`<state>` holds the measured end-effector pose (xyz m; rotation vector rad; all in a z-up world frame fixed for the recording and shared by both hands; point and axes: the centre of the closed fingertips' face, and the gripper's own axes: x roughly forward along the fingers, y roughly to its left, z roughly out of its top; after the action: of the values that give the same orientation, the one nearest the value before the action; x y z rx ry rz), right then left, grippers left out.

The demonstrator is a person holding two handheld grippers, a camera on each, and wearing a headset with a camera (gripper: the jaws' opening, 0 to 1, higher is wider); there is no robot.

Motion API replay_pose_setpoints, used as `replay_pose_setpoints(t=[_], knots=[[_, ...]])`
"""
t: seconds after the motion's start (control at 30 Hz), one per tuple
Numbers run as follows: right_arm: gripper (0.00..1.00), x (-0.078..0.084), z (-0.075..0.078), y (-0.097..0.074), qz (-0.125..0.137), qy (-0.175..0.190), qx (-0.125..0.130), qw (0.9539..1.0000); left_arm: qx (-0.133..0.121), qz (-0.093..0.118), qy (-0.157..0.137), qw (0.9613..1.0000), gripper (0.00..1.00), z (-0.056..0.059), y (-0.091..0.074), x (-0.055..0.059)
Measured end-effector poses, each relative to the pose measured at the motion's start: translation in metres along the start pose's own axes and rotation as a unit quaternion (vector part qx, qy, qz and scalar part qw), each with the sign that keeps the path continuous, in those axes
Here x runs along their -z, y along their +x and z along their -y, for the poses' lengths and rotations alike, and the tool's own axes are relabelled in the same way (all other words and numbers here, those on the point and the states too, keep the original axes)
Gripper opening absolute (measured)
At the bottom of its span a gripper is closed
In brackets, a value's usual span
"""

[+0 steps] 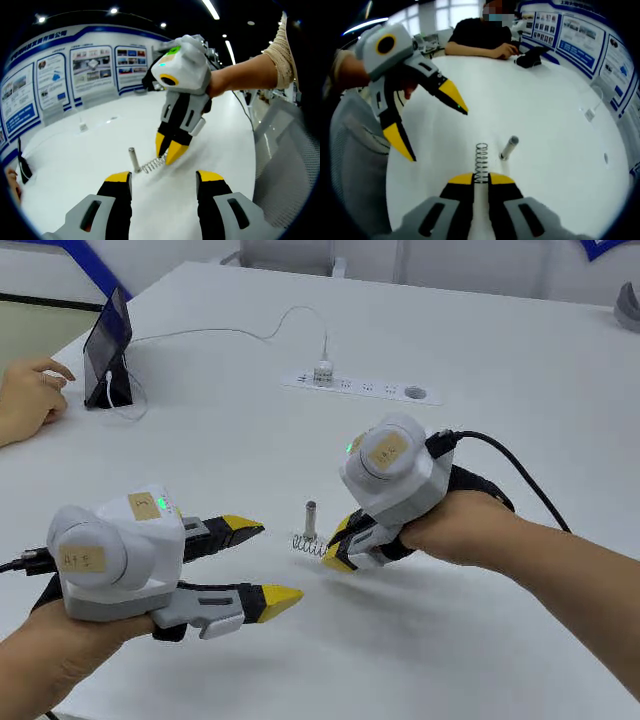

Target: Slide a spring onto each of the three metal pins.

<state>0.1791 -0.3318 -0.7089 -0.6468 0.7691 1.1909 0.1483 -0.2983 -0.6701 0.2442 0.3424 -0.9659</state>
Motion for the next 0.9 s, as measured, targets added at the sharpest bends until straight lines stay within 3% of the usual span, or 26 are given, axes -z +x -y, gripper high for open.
replay_pose_setpoints(t=[0.43,0.9], knots=[[0.12,0.006,-0.027,-0.026,-0.014,-0.059,-0.033,0.9976,0.025,-0.004,0.019,0.9995,0.49,0.016,0.008,0.000],[0.12,0.001,-0.047,-0.036,-0.022,-0.098,-0.066,0.9927,0.045,-0.004,0.040,0.9982,0.35,0.028,0.012,-0.003]])
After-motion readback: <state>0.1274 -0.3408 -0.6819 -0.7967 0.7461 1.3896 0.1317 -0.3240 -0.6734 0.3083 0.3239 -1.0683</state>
